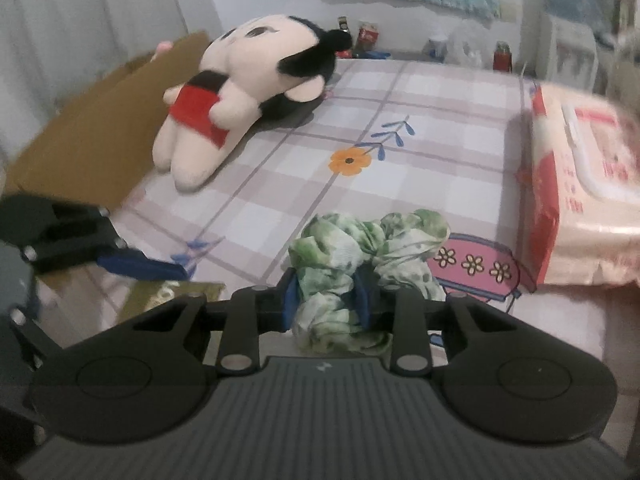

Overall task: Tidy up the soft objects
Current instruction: 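Drop the gold box into the cardboard box with the left tool while the right tool carries the scrunchie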

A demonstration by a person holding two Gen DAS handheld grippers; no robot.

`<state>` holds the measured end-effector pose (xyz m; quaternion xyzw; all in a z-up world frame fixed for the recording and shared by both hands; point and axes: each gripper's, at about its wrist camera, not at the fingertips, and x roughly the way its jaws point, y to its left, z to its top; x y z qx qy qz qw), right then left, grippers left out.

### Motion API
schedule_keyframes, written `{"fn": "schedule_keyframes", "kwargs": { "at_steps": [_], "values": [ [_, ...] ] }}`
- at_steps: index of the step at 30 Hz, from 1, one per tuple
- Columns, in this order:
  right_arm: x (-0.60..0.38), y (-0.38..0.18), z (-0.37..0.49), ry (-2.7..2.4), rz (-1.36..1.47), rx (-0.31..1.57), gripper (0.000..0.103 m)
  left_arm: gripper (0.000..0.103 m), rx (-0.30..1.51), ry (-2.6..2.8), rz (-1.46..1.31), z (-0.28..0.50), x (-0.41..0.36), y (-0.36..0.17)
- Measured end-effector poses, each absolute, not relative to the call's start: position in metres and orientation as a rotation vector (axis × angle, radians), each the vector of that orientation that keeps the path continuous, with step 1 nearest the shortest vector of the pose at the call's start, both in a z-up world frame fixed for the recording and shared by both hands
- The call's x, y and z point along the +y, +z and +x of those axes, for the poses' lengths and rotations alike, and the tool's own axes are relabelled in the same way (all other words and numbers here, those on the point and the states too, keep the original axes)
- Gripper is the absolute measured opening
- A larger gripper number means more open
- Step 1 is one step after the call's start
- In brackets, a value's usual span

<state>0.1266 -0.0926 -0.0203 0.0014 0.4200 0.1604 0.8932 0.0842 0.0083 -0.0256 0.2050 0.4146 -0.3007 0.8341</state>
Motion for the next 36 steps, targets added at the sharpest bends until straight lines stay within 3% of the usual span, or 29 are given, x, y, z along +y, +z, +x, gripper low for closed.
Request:
{"fn": "schedule_keyframes", "kwargs": {
  "at_steps": [7, 14, 25, 29, 36],
  "values": [
    [-0.066, -0.018, 0.107, 0.258, -0.162, 0.845, 0.014, 0.06, 0.858, -0.569, 0.423, 0.062, 0.019, -0.01],
    [-0.078, 0.013, 0.077, 0.264, 0.009, 0.803, 0.014, 0.06, 0.765, -0.55, 0.245, 0.043, 0.054, 0.037],
    [-0.06, 0.116, 0.086, 0.434, 0.224, 0.652, 0.014, 0.06, 0.591, -0.292, 0.093, 0.033, 0.165, 0.156],
    [-0.017, 0.132, 0.124, 0.532, 0.251, 0.651, 0.015, 0.06, 0.684, -0.136, 0.11, 0.07, 0.216, 0.151],
    [0.085, 0.128, 0.19, 0.66, 0.18, 0.716, 0.015, 0.06, 0.884, -0.026, 0.145, 0.152, 0.272, 0.086]
  ]
}}
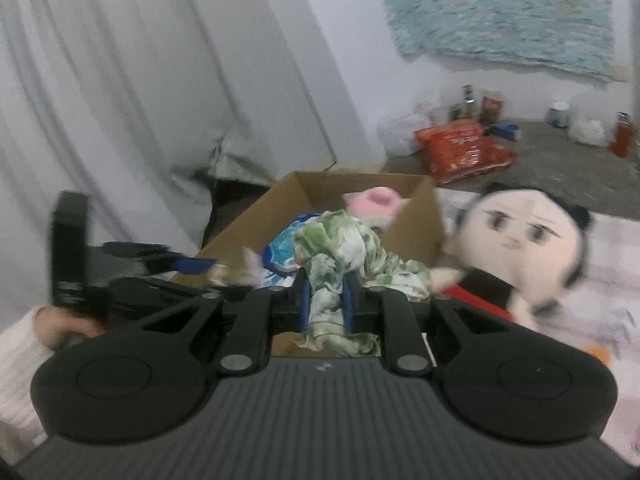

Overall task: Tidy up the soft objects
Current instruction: 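Drop the gold box into the cardboard box with the left tool while the right tool carries the scrunchie, then lower the green scrunchie into the cardboard box and open the right tool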

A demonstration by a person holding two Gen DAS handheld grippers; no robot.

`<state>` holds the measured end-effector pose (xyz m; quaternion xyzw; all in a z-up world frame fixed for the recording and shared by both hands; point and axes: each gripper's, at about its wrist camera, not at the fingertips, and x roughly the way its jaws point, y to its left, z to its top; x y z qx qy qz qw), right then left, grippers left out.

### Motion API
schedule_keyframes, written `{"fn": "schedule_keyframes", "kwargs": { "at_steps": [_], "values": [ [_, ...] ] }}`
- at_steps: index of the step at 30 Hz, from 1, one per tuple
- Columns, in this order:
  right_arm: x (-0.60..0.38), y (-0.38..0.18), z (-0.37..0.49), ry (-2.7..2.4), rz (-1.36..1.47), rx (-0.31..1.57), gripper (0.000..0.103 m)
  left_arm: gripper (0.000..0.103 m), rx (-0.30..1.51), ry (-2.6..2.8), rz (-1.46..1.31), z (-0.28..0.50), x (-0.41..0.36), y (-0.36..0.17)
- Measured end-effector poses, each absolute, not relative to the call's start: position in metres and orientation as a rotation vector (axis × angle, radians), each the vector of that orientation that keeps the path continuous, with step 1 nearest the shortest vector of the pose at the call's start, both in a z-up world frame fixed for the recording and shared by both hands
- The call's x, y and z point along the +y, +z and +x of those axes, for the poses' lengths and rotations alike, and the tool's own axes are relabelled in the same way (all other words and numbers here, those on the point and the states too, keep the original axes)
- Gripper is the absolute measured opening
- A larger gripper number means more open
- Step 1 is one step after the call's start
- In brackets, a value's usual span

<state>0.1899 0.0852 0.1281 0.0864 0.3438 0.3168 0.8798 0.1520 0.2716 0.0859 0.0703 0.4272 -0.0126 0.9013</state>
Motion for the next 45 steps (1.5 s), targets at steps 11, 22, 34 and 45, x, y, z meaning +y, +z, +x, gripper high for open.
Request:
{"fn": "schedule_keyframes", "kwargs": {
  "at_steps": [11, 22, 34, 45],
  "values": [
    [0.171, 0.098, 0.244, 0.7, 0.114, 0.826, 0.015, 0.073, 1.112, -0.035, -0.102, 0.255, 0.286, -0.009],
    [0.188, 0.1, 0.243, 0.717, 0.032, 0.847, 0.017, 0.027, 1.12, -0.032, -0.226, 0.239, 0.307, -0.004],
    [0.242, 0.099, 0.238, 0.759, -0.136, 0.905, 0.017, 0.026, 0.935, 0.049, -0.371, 0.189, 0.364, 0.071],
    [0.357, 0.011, 0.259, 0.672, -0.419, 1.244, 0.023, 0.036, 0.751, 0.122, -0.411, 0.093, 0.41, 0.126]
  ]
}}
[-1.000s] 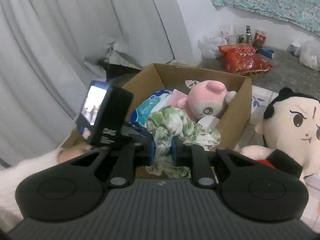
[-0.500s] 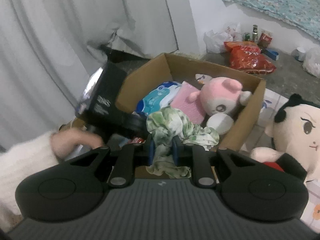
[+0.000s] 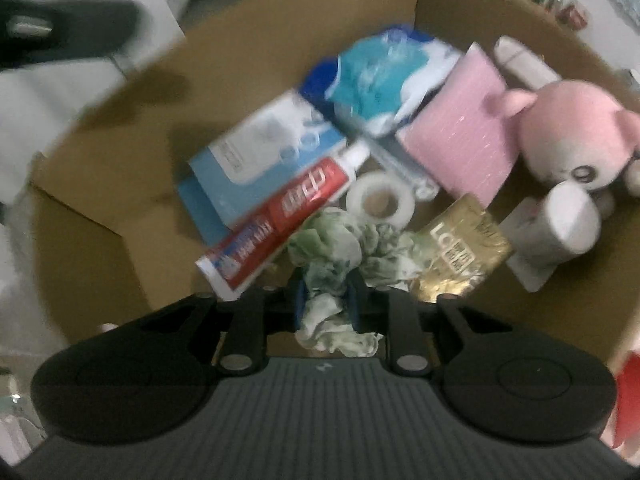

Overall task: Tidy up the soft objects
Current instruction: 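Lower the green scrunchie into the cardboard box and open the right tool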

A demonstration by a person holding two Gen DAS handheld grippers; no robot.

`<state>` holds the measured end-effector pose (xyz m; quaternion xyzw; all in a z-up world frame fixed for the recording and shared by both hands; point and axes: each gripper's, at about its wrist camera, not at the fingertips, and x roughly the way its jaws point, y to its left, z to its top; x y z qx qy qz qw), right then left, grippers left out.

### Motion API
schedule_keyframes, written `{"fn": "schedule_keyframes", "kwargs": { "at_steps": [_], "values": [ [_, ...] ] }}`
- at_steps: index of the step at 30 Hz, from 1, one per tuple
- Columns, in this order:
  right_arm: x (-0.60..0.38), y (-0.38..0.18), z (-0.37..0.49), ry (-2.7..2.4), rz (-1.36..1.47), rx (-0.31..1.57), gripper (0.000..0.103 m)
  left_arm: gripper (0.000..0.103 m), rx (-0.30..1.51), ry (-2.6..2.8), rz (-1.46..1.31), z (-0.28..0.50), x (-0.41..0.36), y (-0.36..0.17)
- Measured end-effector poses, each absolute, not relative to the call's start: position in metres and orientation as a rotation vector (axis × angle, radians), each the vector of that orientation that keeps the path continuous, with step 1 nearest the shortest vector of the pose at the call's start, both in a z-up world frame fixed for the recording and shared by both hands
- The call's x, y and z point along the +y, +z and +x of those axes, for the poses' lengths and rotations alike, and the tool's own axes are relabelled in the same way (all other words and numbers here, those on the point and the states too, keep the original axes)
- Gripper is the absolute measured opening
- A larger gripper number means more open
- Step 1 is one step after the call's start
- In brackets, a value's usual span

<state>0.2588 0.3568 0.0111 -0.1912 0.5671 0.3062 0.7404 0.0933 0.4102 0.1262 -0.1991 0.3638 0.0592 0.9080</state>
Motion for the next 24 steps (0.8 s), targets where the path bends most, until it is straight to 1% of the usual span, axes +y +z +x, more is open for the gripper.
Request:
{"fn": "schedule_keyframes", "kwargs": {
  "at_steps": [2, 3, 4, 5, 7, 9, 11, 13, 15, 17, 20, 22, 24],
  "values": [
    [0.362, 0.005, 0.254, 0.684, -0.409, 1.25, 0.034, 0.039, 0.752, 0.113, -0.41, 0.088, 0.414, 0.121],
    [0.365, 0.004, 0.251, 0.698, -0.412, 1.257, 0.053, 0.039, 0.757, 0.107, -0.409, 0.084, 0.416, 0.12],
    [0.366, 0.004, 0.248, 0.7, -0.419, 1.259, 0.068, 0.04, 0.761, 0.104, -0.409, 0.081, 0.417, 0.119],
    [0.368, 0.005, 0.245, 0.694, -0.433, 1.251, 0.072, 0.041, 0.76, 0.103, -0.41, 0.079, 0.418, 0.118],
    [0.369, 0.01, 0.242, 0.684, -0.452, 1.242, 0.073, 0.042, 0.756, 0.1, -0.401, 0.077, 0.419, 0.117],
    [0.365, 0.018, 0.246, 0.677, -0.413, 1.242, 0.073, 0.042, 0.746, 0.109, -0.385, 0.072, 0.42, 0.117],
    [0.359, 0.019, 0.253, 0.674, -0.358, 1.27, 0.069, 0.042, 0.741, 0.1, -0.387, 0.067, 0.418, 0.118],
    [0.354, 0.01, 0.259, 0.674, -0.275, 1.353, 0.059, 0.042, 0.744, 0.075, -0.401, 0.064, 0.416, 0.119],
    [0.354, -0.001, 0.262, 0.683, -0.212, 1.413, 0.057, 0.042, 0.745, 0.066, -0.403, 0.061, 0.414, 0.12],
    [0.356, -0.009, 0.256, 0.699, -0.197, 1.448, 0.057, 0.042, 0.743, 0.069, -0.396, 0.057, 0.411, 0.121],
    [0.358, -0.004, 0.246, 0.733, -0.219, 1.442, 0.057, 0.042, 0.745, 0.074, -0.384, 0.052, 0.409, 0.122],
    [0.358, 0.004, 0.241, 0.725, -0.267, 1.392, 0.058, 0.043, 0.748, 0.081, -0.382, 0.049, 0.408, 0.122],
    [0.36, 0.016, 0.236, 0.727, -0.352, 1.318, 0.062, 0.048, 0.758, 0.081, -0.362, 0.049, 0.404, 0.122]
  ]
}}
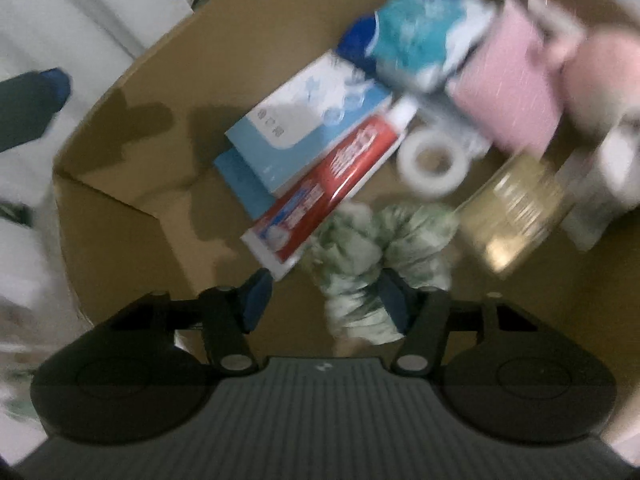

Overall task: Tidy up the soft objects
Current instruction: 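Lower the green scrunchie into the cardboard box and open the right tool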

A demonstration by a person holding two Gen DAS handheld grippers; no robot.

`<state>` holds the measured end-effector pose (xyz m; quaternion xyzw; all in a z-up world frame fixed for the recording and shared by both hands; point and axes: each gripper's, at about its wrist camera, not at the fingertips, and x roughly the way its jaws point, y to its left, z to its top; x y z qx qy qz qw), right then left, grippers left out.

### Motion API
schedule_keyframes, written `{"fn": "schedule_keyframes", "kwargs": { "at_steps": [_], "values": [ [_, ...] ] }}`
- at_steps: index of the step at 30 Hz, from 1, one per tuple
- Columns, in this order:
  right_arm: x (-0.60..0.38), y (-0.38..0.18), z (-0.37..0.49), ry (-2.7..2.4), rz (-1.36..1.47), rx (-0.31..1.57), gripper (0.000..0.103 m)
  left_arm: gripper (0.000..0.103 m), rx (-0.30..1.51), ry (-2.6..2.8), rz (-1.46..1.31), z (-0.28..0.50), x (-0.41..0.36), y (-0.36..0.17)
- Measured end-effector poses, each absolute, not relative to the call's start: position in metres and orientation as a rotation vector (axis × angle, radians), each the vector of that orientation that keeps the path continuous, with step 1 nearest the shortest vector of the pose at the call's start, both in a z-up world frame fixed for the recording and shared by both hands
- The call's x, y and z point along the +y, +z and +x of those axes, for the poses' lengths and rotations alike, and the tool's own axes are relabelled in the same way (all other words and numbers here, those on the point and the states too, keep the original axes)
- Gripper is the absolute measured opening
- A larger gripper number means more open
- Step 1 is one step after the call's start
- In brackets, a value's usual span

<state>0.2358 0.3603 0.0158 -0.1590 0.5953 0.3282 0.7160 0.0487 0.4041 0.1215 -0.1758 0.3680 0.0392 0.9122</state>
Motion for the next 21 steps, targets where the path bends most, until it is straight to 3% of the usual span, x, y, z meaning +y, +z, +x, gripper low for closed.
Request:
{"fn": "schedule_keyframes", "kwargs": {
  "at_steps": [2, 4, 7, 11, 15, 21],
  "values": [
    [0.355, 0.027, 0.233, 0.741, -0.34, 1.315, 0.065, 0.051, 0.768, 0.073, -0.307, 0.046, 0.393, 0.122],
    [0.346, 0.045, 0.227, 0.742, -0.346, 1.274, 0.073, 0.051, 0.767, 0.075, -0.253, 0.043, 0.38, 0.121],
    [0.317, 0.076, 0.215, 0.725, -0.334, 1.171, 0.074, 0.052, 0.735, 0.097, -0.174, 0.032, 0.357, 0.123],
    [0.252, 0.122, 0.185, 0.699, -0.257, 0.947, 0.074, 0.076, 0.639, 0.254, -0.025, 0.016, 0.317, 0.124],
    [0.191, 0.144, 0.149, 0.64, -0.07, 0.739, 0.074, 0.08, 0.61, 0.325, 0.013, 0.009, 0.279, 0.109],
    [0.141, 0.137, 0.104, 0.633, -0.032, 0.556, 0.074, 0.088, 0.588, 0.321, 0.017, -0.003, 0.232, 0.083]
  ]
}}
